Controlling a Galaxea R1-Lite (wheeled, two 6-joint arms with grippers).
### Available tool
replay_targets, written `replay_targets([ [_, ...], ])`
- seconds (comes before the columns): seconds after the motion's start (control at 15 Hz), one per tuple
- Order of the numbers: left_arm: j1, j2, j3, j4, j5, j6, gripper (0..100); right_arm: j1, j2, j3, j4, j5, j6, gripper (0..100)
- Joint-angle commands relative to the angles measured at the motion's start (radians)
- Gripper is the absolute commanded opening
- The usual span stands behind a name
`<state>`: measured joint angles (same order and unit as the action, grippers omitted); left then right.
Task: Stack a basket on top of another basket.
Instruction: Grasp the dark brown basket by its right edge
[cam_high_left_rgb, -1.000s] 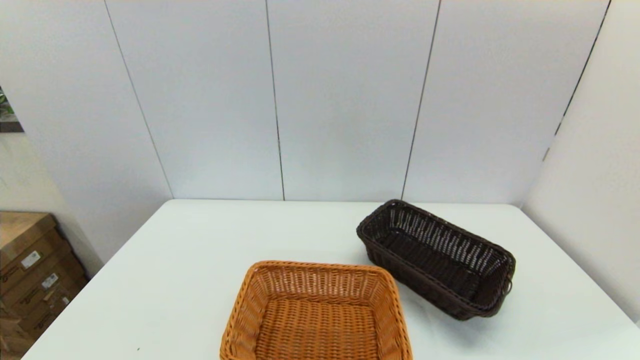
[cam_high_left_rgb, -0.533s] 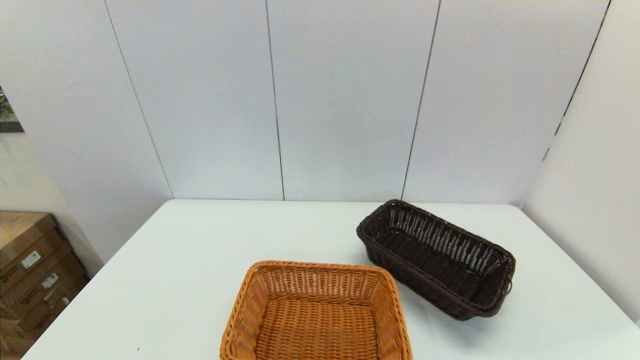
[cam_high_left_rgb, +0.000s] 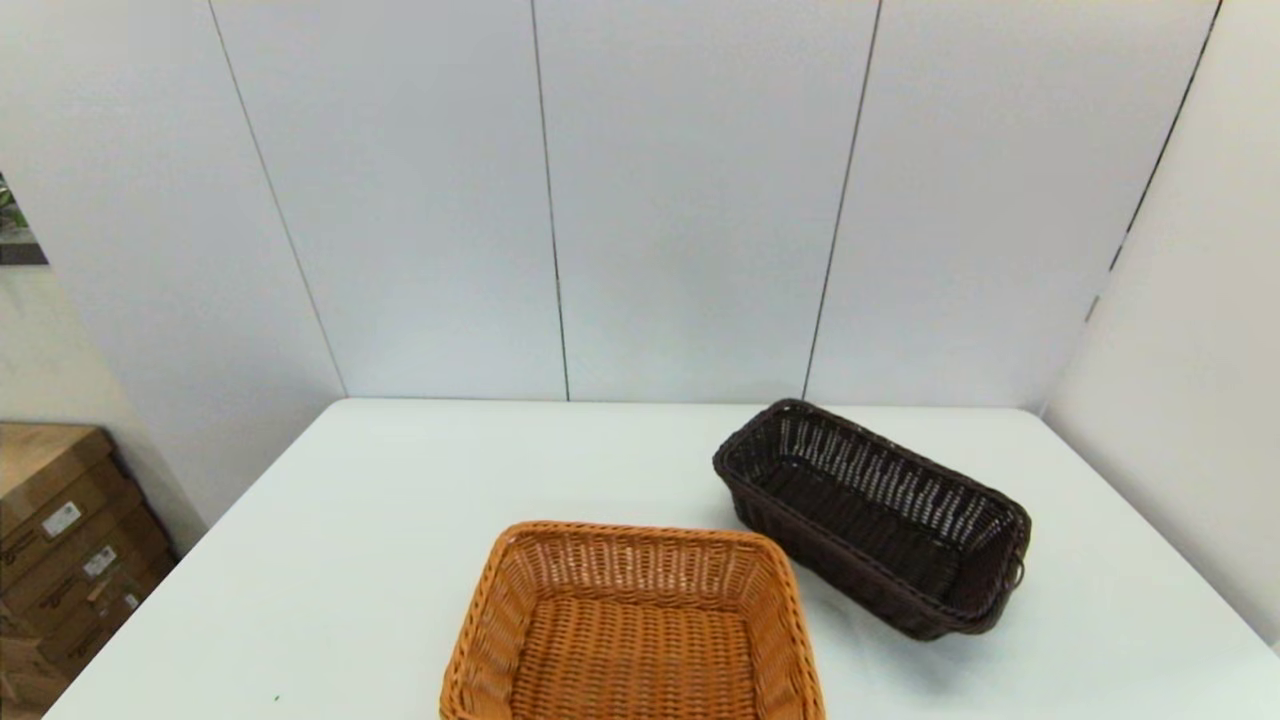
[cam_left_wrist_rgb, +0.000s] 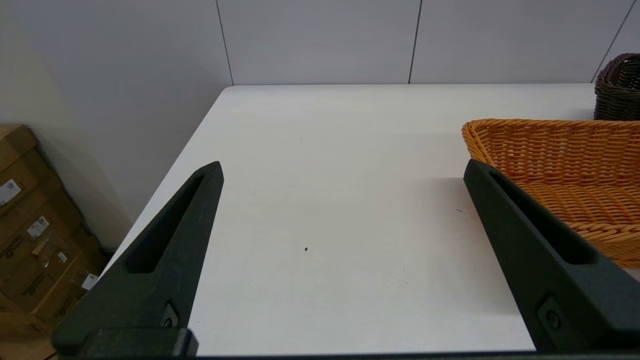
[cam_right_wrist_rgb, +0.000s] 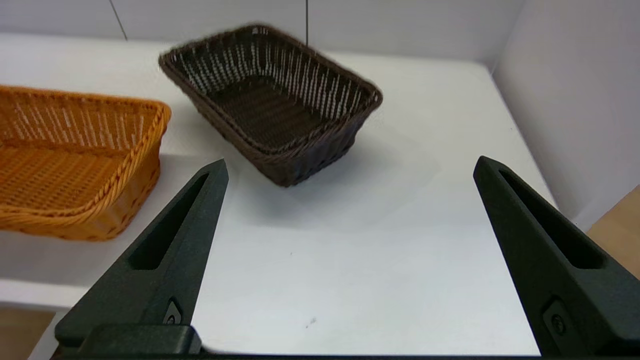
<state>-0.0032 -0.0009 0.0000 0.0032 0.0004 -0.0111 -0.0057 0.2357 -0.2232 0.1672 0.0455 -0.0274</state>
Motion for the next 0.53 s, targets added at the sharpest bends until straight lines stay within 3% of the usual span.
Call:
replay_targets([
  [0.07, 0.000, -0.001, 0.000, 0.000, 0.000, -0.001, 100, 0.000, 0.198, -0.005, 0.005, 0.004, 0.034, 100],
  [0.27, 0.000, -0.001, 0.000, 0.000, 0.001, -0.001, 100, -0.002, 0.359, -0.048, 0.003, 0.004, 0.075, 100],
  [0.53, 0.000, -0.001, 0.000, 0.000, 0.001, -0.001, 100, -0.002, 0.616, -0.183, 0.008, -0.009, 0.075, 100],
])
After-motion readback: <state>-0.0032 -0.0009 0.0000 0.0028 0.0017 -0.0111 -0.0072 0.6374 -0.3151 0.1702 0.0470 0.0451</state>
